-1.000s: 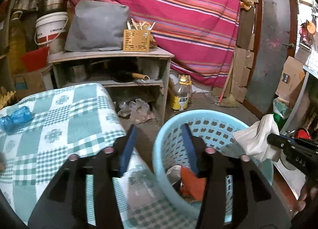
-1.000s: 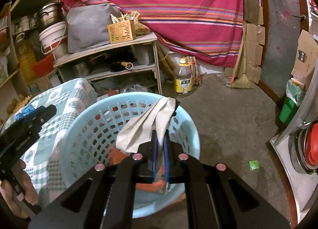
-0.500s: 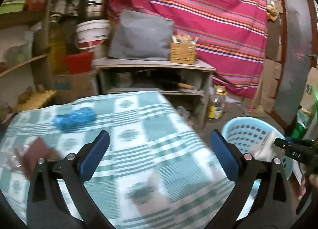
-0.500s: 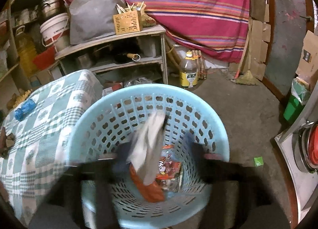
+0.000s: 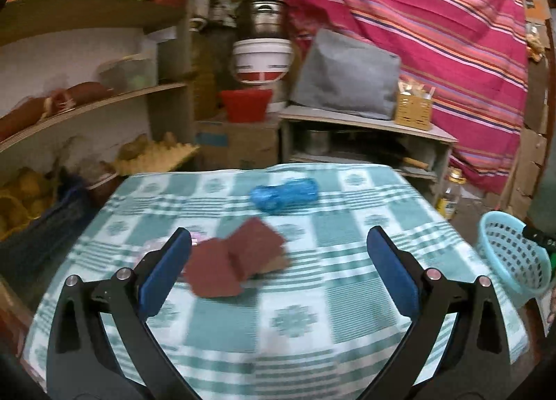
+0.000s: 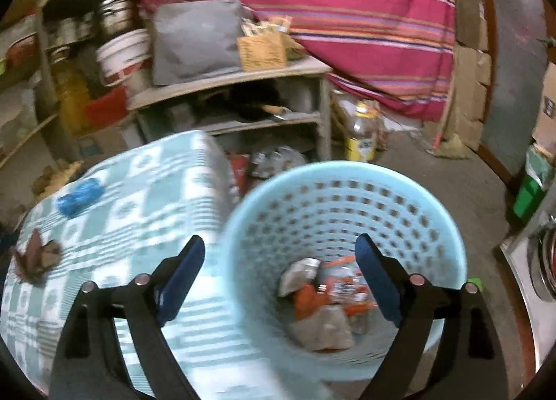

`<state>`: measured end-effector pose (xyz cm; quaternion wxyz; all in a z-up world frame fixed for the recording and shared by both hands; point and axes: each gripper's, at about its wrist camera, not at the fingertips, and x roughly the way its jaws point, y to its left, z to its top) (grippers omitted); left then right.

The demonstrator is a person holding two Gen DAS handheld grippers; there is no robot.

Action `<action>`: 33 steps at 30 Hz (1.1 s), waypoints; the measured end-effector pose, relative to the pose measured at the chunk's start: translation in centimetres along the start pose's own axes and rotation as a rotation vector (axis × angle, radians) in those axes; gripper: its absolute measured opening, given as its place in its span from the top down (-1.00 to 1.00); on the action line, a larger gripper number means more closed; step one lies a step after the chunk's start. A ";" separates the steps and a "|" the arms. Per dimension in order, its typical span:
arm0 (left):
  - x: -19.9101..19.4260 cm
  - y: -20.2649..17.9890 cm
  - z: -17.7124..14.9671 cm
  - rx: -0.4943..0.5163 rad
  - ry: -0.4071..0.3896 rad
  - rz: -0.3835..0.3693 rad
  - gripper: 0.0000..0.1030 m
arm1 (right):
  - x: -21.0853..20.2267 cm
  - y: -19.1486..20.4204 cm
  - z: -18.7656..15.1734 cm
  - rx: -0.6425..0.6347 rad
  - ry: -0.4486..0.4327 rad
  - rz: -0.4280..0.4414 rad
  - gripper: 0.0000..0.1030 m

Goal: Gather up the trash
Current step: 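Move both grippers back over the table toward the maroon scouring pads, then grasp a maroon scouring pad with the left gripper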

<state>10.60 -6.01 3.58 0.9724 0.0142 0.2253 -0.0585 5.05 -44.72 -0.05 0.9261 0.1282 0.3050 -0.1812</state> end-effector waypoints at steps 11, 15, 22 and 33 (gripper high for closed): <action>0.6 6.2 -2.0 -0.009 0.034 0.086 -0.89 | -1.1 11.9 -2.0 -0.170 -0.034 0.136 -0.76; 1.2 7.7 -2.6 -0.021 0.048 0.104 -0.89 | -1.0 14.1 -2.4 -0.189 -0.045 0.173 -0.77; 2.2 9.7 -3.2 -0.073 0.073 0.086 -0.89 | 0.2 17.1 -3.5 -0.219 -0.044 0.195 -0.77; 6.0 10.1 -3.5 -0.106 0.130 -0.002 -0.89 | 1.6 20.7 -4.7 -0.338 -0.047 0.152 -0.77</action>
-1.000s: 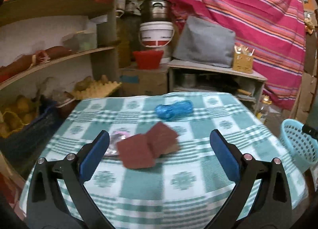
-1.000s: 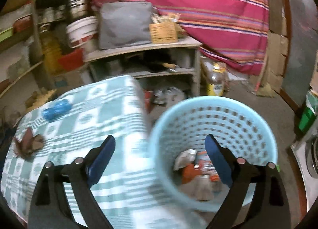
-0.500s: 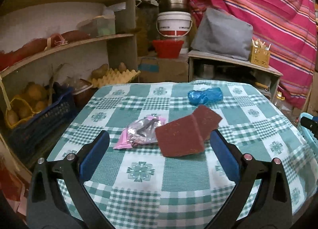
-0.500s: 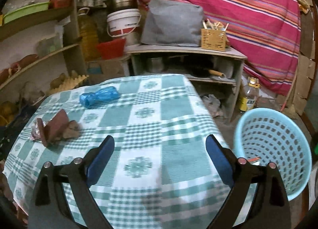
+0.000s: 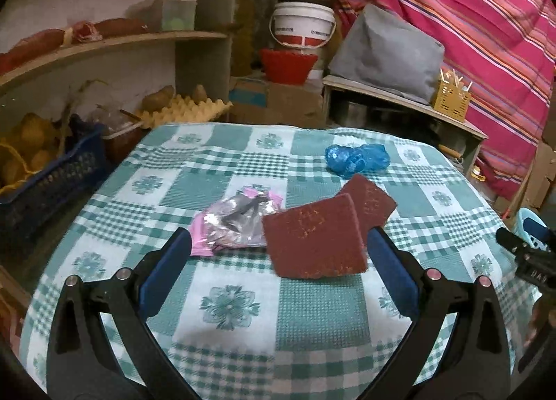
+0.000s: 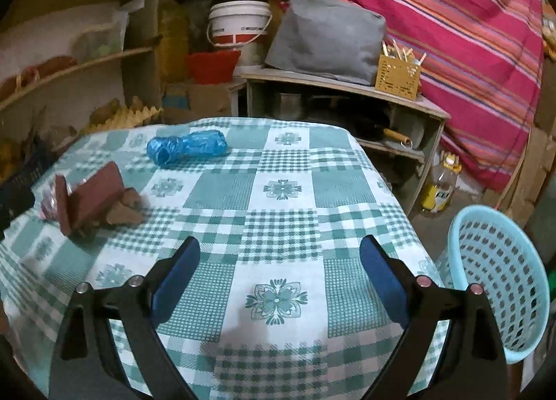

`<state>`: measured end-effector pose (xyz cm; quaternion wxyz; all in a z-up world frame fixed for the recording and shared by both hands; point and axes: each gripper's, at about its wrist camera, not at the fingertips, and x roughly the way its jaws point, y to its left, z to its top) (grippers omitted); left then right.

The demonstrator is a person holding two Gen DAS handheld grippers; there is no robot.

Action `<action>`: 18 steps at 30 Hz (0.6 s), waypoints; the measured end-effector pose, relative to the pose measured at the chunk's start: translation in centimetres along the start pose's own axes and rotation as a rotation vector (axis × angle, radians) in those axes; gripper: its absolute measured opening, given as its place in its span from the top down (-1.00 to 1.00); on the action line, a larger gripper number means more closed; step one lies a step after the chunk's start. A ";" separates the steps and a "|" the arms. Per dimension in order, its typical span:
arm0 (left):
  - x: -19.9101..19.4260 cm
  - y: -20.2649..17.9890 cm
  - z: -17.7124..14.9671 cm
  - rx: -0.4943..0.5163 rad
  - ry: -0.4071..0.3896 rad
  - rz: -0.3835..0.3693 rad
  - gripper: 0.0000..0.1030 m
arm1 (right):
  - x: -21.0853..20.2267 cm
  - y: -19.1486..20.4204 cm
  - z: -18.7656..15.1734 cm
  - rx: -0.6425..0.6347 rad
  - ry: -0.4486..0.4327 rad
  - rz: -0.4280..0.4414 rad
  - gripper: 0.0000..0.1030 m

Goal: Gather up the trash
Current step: 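Grasp a maroon scouring pad with the left gripper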

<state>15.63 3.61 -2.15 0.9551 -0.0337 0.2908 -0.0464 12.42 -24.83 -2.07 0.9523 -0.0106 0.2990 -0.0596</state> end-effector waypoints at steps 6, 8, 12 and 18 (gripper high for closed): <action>2.7 -0.9 0.4 0.013 0.047 -0.043 -0.89 | 1.0 1.0 0.2 -0.064 -0.001 -0.028 -0.77; 3.8 -1.1 0.4 0.013 0.070 -0.041 -0.89 | 1.4 1.0 0.2 -0.067 0.008 -0.034 -0.77; 6.0 -1.0 0.1 -0.011 0.124 -0.074 -0.89 | 2.1 0.3 0.4 -0.032 0.032 -0.011 -0.77; 6.7 -1.2 0.0 -0.024 0.151 -0.154 -0.64 | 3.1 -0.4 0.3 0.021 0.062 0.022 -0.77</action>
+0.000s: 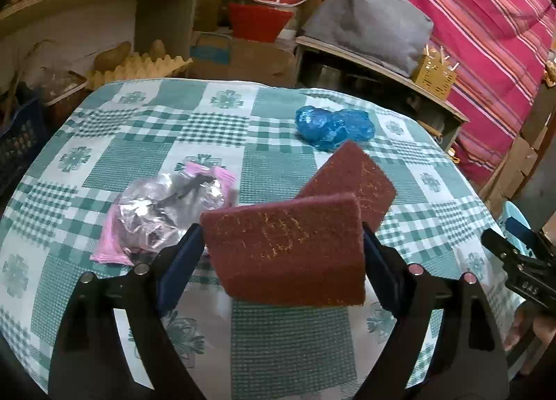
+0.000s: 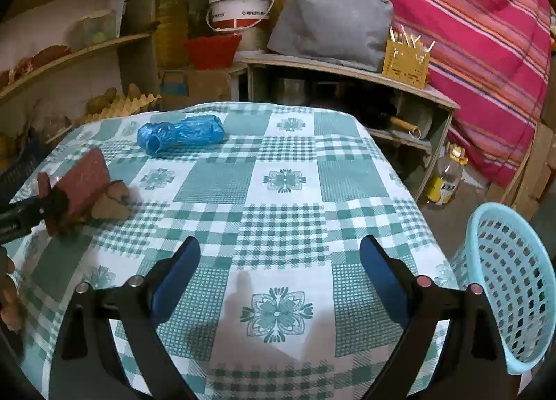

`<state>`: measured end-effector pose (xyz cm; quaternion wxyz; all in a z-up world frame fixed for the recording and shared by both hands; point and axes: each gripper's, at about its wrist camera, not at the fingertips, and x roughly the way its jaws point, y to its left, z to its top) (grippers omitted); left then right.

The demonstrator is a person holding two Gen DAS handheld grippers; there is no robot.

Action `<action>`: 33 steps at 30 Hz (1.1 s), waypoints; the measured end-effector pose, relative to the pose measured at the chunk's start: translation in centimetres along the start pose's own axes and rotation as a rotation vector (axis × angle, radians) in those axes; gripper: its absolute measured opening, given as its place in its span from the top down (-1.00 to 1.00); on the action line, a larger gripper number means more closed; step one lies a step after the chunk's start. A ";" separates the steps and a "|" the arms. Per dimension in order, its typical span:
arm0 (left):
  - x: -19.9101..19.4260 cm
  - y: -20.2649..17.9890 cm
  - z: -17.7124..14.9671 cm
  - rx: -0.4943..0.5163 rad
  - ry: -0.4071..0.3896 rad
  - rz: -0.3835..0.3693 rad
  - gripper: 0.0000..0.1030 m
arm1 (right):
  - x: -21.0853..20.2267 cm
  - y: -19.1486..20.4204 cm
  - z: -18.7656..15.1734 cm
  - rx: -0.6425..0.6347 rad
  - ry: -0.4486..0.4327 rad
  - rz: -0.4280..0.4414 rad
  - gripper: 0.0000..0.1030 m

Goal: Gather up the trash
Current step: 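Grasp a maroon scouring pad with the left gripper, then grasp the second maroon pad with the right gripper while the left lifts its pad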

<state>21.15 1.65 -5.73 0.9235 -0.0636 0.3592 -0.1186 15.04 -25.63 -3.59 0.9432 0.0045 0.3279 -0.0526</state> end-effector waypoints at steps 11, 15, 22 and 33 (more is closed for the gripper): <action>-5.1 0.0 0.4 0.135 -0.098 0.124 -0.63 | -0.7 1.6 -0.3 0.024 0.008 0.091 -0.77; -5.9 2.7 0.7 0.118 -0.102 0.197 -0.63 | -0.5 3.9 -0.2 -0.008 0.035 0.113 -0.77; -6.5 5.6 1.3 0.075 -0.100 0.230 -0.63 | -0.6 9.5 0.7 -0.089 0.055 0.216 -0.88; -7.6 8.3 2.4 0.009 -0.130 0.260 -0.63 | 1.9 18.2 3.0 -0.289 0.115 0.264 -0.91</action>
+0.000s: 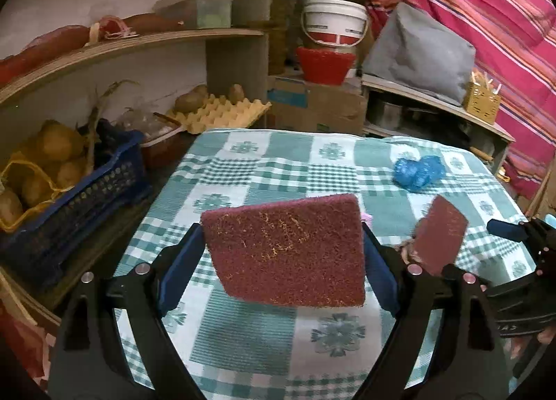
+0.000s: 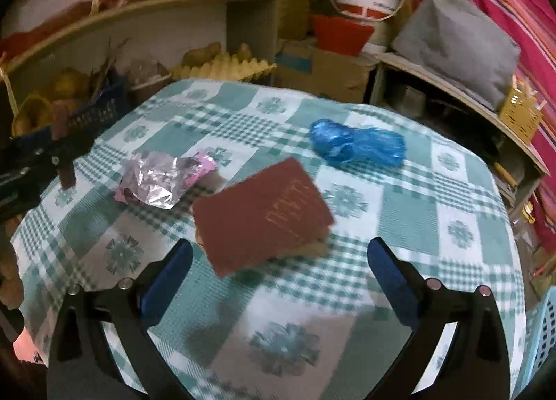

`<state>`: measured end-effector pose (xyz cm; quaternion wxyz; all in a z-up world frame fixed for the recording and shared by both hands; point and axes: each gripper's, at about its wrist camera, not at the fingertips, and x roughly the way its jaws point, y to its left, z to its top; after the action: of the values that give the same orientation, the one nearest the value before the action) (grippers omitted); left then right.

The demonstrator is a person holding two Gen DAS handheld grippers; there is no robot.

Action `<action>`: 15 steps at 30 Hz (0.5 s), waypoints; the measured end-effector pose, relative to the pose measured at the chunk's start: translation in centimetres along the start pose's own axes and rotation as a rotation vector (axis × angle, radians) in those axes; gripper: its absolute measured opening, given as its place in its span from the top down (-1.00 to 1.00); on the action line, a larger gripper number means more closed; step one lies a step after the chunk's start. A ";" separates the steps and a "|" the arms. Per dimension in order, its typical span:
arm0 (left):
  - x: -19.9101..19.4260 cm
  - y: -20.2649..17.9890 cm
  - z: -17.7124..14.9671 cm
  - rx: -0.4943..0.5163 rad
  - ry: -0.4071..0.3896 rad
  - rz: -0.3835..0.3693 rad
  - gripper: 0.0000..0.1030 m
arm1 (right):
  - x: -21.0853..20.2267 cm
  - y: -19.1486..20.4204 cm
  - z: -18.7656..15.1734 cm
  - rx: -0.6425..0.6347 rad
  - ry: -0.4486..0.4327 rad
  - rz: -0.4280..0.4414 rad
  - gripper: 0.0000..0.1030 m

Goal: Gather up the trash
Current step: 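Grasp the second maroon pad with the right gripper while the left lifts its pad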

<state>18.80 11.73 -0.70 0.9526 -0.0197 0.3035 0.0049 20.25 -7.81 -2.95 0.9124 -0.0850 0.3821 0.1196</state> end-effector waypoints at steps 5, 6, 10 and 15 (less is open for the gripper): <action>-0.1 0.8 0.2 -0.025 -0.003 -0.002 -0.63 | 1.9 0.7 0.8 -0.023 0.035 0.012 -0.91; -0.2 0.9 0.3 -0.032 -0.007 -0.002 -0.63 | 2.2 0.7 0.9 -0.027 0.042 0.015 -0.91; 0.0 1.0 0.5 -0.044 -0.007 -0.007 -0.63 | 2.8 0.7 1.2 -0.045 0.039 0.014 -0.91; 0.0 0.5 0.7 -0.041 -0.012 -0.011 -0.63 | 2.5 0.6 1.1 -0.049 0.012 0.021 -0.76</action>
<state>19.23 12.27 -0.13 0.9538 -0.0406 0.2975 0.0062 22.50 -6.62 -3.99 0.9065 -0.1041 0.3853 0.1378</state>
